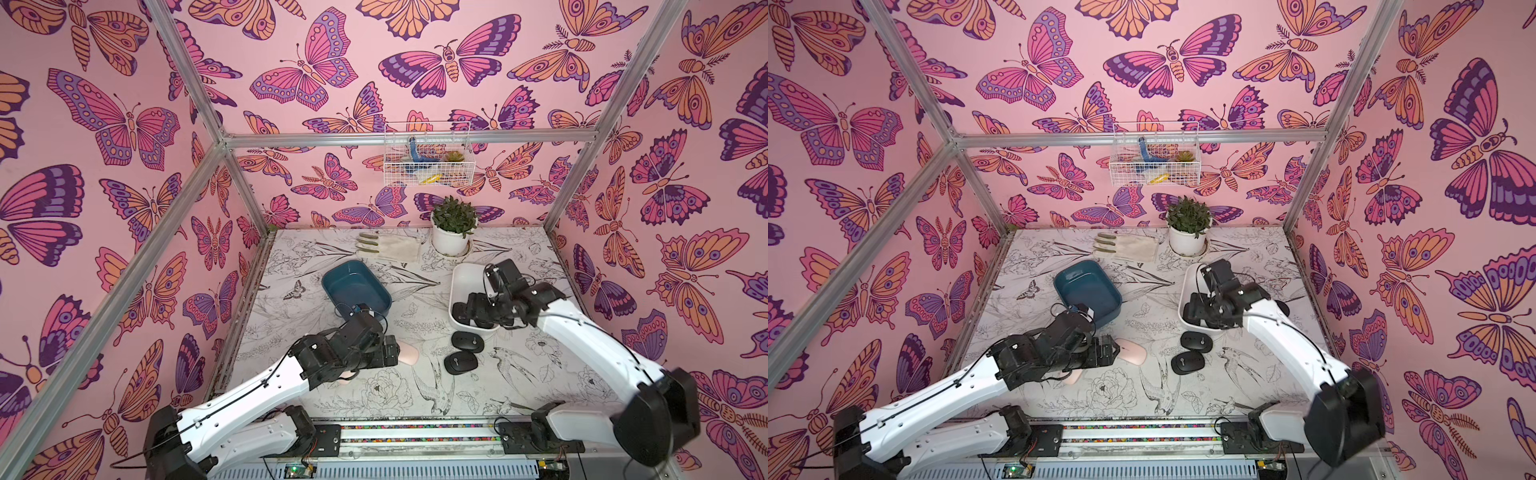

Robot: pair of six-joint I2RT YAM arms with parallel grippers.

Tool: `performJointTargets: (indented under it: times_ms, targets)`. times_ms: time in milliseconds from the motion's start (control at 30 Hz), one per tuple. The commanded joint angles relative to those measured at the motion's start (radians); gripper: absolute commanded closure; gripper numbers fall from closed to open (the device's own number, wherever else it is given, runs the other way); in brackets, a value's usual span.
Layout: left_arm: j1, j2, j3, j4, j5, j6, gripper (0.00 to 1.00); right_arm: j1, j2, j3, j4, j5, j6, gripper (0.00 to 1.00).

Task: Place the mice by color into the storage box
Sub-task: Place the mouse in the storage box, then pick up the mouse from the center of the board.

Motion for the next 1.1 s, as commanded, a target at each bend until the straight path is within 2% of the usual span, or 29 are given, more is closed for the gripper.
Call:
performJointTargets:
  times_ms: [0,133,267,467,633,900,1067]
  targets:
    - [-0.007,-0.005,-0.003,-0.026,-0.016,0.009,0.01,0.107,-0.074,-0.188,0.054,-0.056,0.216,0.20]
    - [-0.007,-0.006,-0.004,-0.026,-0.011,0.008,0.01,0.264,-0.136,-0.359,0.242,-0.018,0.444,0.20]
    - [-0.007,-0.021,-0.014,-0.026,-0.013,0.001,0.01,0.350,-0.055,-0.332,0.286,0.032,0.465,0.24]
    - [-0.007,-0.064,-0.034,-0.029,-0.012,-0.013,0.01,0.350,0.044,-0.190,0.262,0.066,0.392,0.53]
    - [-0.008,-0.076,-0.044,-0.031,-0.014,-0.019,0.01,0.316,0.189,-0.067,0.220,0.083,0.330,0.71]
    - [-0.008,-0.080,-0.049,-0.036,-0.018,-0.013,0.01,0.278,0.450,0.057,0.190,0.065,0.262,0.87]
    - [-0.010,-0.088,-0.060,-0.037,-0.019,-0.017,0.01,0.279,0.484,0.034,0.185,0.084,0.261,0.89]
